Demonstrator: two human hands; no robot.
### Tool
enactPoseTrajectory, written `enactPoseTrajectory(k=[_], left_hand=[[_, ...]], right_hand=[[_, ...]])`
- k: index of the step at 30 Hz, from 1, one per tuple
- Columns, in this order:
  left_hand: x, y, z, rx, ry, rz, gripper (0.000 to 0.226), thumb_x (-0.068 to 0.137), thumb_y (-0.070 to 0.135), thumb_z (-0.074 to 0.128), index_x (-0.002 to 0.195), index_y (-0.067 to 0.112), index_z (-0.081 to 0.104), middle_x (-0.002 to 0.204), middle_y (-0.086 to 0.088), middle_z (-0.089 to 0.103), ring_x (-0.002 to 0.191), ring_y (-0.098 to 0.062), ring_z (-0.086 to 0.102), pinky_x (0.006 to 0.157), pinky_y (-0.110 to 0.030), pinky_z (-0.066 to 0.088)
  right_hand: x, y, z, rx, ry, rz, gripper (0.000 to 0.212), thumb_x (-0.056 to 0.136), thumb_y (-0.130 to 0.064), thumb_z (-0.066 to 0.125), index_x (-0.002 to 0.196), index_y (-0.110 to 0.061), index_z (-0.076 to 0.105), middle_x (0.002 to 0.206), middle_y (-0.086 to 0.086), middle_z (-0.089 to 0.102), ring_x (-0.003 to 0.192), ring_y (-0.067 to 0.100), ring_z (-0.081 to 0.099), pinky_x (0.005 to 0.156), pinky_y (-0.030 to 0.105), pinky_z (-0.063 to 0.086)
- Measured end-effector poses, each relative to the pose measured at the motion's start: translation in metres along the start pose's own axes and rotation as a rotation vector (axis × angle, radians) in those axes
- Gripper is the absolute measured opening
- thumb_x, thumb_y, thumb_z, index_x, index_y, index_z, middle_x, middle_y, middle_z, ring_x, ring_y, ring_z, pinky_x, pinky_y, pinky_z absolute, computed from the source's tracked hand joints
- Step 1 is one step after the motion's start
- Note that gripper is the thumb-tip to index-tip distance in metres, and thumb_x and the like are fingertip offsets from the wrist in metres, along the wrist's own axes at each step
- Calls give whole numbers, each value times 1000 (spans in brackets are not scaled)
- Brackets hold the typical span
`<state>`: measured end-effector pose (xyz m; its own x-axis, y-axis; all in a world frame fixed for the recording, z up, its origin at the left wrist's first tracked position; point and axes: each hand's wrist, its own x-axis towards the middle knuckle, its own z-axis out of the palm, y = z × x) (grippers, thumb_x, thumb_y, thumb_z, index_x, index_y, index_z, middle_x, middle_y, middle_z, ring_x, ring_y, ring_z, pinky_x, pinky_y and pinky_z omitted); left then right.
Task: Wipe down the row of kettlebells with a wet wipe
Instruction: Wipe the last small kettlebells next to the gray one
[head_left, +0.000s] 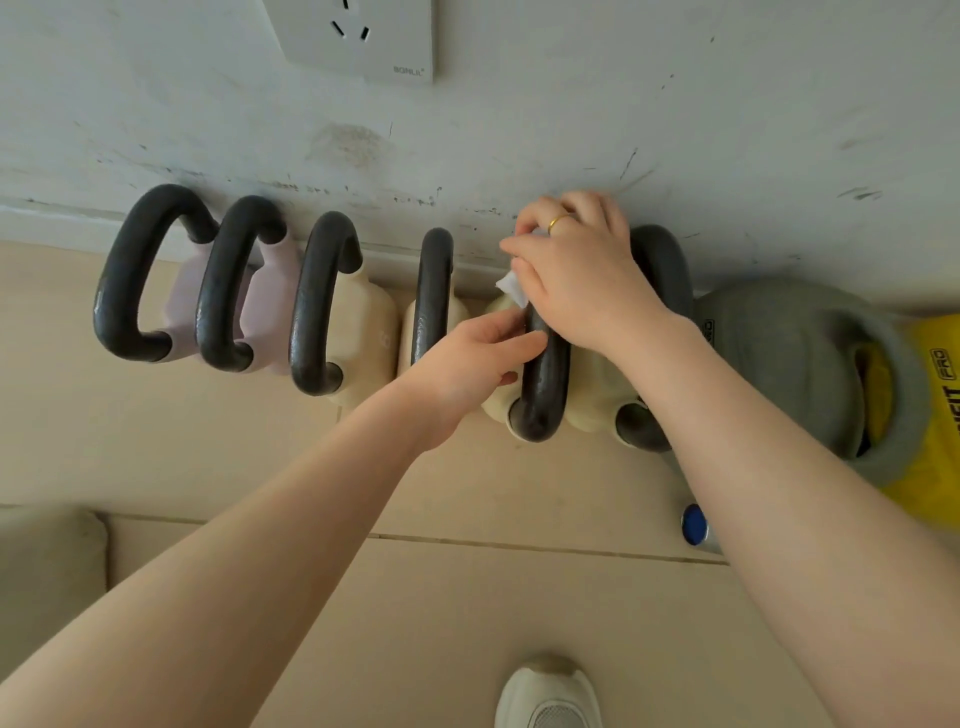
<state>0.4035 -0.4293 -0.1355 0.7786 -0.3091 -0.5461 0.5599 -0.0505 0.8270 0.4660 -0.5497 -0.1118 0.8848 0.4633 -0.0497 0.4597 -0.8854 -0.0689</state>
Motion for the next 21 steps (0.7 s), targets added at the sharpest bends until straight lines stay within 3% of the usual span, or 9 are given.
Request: enactPoseTrajectory(k=[2,4,6,7,10,13,16,21], left_hand=[[-2,-1,1,-16,14,-14,30,94,23,49,122,20,59,119,0,67,116,-16,57,106,-42,39],[-4,-1,2,-25,26,-19,28,94,25,50,119,18,61,113,0,68,112,-17,59,105,-42,41],[-5,-1,3,-22,51,-18,29,94,26,49,119,19,60,112,0,68,111,-17,60,105,-42,41],[-5,-1,4,-22,66,-22,29,94,25,48,121,20,59,115,-1,68,112,-17,60,105,-42,41],[-7,2,5,-58,108,-42,24,95,22,47,115,23,60,112,-1,67,111,-19,60,106,-41,40],[-7,3,6,-69,117,-50,20,94,23,48,110,26,60,111,-1,66,112,-20,59,105,-42,41],[-6,3,6,-75,124,-52,20,95,24,47,109,27,60,110,0,65,107,-18,60,103,-40,42],[-3,4,2,-113,169,-60,30,96,27,44,122,20,57,99,7,63,96,-12,59,93,-31,45]], right_hand=[[-6,-3,6,159,36,64,35,98,-18,36,126,-9,55,138,5,46,129,26,32,107,35,22],[-21,-12,12,419,67,164,42,99,-13,33,141,-7,35,152,4,27,140,21,22,111,27,19],[-34,-23,15,724,93,359,47,100,-15,30,146,-14,22,155,1,20,140,16,24,106,19,21],[-35,-26,18,886,92,484,47,100,-18,30,146,-18,22,152,3,29,136,17,32,105,20,24],[-29,-22,19,1444,52,808,37,97,-30,37,131,-18,47,123,6,59,112,22,57,102,42,42],[-23,1,22,1898,-75,903,38,97,-35,41,111,-8,62,107,12,68,103,25,63,100,46,44],[-16,8,24,2125,-159,861,40,97,-39,40,107,-7,62,92,9,70,95,22,66,95,38,47],[2,4,38,2276,-104,946,45,99,-38,29,93,-9,63,83,4,73,89,21,68,95,37,44]])
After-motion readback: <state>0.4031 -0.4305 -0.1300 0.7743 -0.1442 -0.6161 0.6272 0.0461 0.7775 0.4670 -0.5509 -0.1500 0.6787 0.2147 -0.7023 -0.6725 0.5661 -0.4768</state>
